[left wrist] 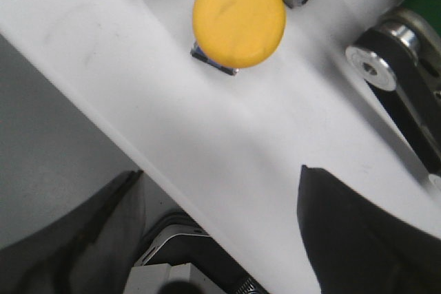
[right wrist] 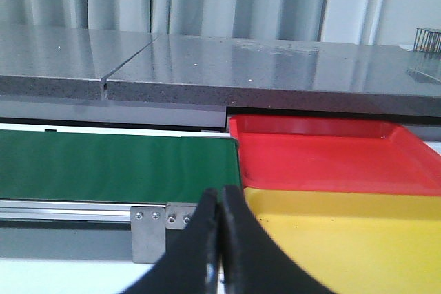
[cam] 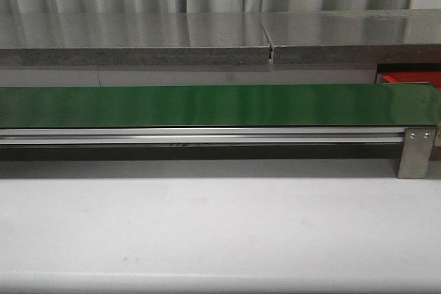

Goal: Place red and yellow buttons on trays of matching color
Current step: 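Grasp a yellow button with the left gripper and lift it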

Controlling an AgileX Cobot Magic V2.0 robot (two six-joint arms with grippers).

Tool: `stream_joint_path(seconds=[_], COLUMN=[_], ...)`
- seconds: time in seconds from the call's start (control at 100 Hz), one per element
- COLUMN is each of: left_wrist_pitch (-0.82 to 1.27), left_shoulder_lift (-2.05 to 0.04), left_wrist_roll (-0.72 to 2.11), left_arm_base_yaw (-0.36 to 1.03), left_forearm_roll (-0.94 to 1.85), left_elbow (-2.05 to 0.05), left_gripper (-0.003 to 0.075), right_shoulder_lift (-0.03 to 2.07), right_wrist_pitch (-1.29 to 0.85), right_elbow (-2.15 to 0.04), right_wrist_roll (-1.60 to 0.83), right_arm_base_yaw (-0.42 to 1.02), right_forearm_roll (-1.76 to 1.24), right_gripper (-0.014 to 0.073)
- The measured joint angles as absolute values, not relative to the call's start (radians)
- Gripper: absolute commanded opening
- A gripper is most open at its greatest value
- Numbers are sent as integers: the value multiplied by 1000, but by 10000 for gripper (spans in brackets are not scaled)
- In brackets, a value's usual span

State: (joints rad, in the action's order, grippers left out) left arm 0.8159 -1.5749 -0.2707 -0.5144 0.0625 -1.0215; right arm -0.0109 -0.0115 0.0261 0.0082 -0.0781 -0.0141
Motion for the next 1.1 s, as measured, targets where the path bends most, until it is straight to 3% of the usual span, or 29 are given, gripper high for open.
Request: stream_joint_path(seconds=[0.7,0.96,1.1], left_wrist_pitch=[796,777,772], left_shoulder_lift=[-1861,-1862,-1862], left_wrist_roll=[-269,-269,-269], left_arm_base_yaw=[-520,-520,-520], left_forearm_roll=[70,70,70], left_elbow=[-1243,-1247,-1247], left_gripper=[465,221,183], right_shoulder_lift=[-11,-11,-11], right_wrist_pitch=[-11,-11,-11], right_elbow=[26,26,26], right_wrist_roll=[8,8,8], right_arm_base_yaw=[-78,-78,-78], right_forearm_roll=[-14,-14,-14], right_gripper=[-74,-74,-74])
